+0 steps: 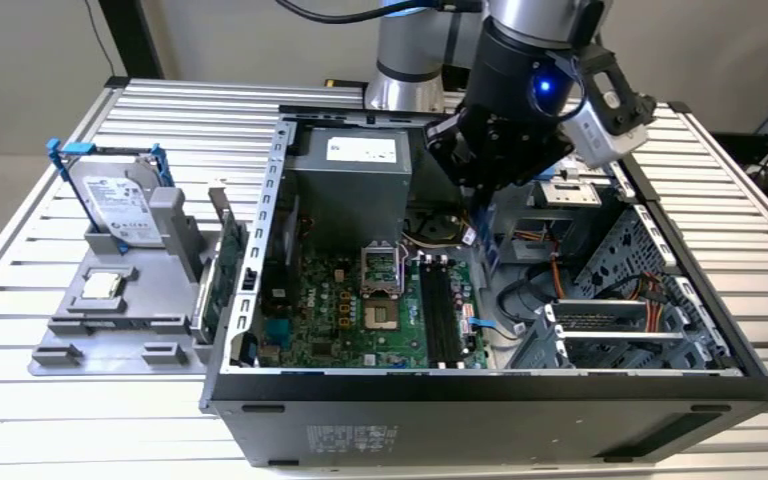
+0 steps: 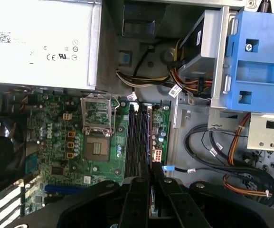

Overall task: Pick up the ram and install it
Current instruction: 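Insert the ram into the slot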

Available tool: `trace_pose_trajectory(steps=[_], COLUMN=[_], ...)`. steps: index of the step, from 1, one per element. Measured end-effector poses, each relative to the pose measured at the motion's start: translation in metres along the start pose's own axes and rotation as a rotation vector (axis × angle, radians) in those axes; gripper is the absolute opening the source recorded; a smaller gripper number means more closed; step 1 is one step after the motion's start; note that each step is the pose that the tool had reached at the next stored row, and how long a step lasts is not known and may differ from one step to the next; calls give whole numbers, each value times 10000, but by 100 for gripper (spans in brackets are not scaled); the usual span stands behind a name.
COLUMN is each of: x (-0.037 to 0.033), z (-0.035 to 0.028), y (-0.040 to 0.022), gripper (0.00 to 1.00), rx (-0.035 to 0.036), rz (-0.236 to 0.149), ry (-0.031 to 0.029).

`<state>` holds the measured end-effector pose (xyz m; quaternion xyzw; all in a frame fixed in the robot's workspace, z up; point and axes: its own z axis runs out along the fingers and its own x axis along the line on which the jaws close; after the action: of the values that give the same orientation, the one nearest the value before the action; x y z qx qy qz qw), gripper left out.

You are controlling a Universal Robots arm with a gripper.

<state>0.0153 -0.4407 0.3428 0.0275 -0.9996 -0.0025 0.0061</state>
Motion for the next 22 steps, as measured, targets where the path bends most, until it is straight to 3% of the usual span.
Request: trace_pose_trajectory(steps=[2,5,9,12,22], x=[-6,-6,-9,-10,-11], z=[35,69,138,169,248], y=[0,0,-1,-1,9], gripper=[0,0,0,0,0], rx=[-32,-143,-145,-137,-120], rz=[-1,1,17,15,72], ry=[-2,-30,-46,-154,-157])
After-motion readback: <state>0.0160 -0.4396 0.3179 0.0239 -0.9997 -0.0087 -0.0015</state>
